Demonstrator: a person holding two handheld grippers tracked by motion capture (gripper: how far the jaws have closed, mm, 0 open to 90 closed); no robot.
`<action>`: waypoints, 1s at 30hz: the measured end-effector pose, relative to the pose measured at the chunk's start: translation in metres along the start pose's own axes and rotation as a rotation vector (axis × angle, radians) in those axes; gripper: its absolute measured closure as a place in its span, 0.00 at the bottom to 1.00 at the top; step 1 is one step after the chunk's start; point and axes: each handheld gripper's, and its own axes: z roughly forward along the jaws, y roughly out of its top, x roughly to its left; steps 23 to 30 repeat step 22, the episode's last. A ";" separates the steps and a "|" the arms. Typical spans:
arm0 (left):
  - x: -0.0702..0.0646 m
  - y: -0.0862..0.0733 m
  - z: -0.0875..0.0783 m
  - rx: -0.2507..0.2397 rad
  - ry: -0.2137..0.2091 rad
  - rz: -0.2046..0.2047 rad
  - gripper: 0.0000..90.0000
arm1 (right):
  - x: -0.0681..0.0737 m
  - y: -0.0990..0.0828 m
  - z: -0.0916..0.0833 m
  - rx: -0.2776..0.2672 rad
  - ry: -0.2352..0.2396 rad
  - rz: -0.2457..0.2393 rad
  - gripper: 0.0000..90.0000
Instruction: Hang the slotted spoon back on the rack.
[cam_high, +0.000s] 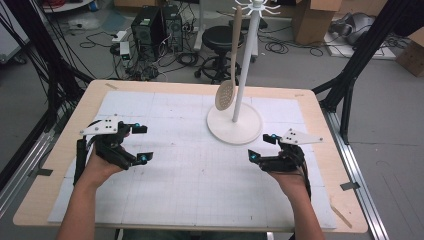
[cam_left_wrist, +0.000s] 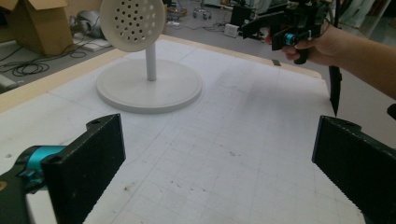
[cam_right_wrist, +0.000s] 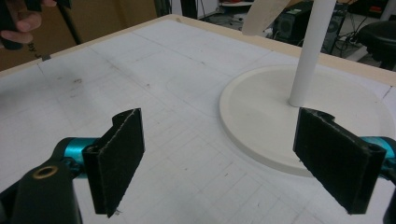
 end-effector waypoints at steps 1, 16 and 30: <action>0.000 0.000 0.000 0.002 0.005 0.004 0.04 | 0.000 0.000 0.000 0.002 0.000 0.001 0.17; 0.003 -0.001 -0.002 0.007 0.039 -0.001 0.04 | -0.001 -0.002 0.003 0.013 0.002 0.004 0.17; 0.003 -0.001 0.000 0.020 0.045 -0.004 0.04 | -0.001 -0.002 0.004 0.017 0.004 0.001 0.17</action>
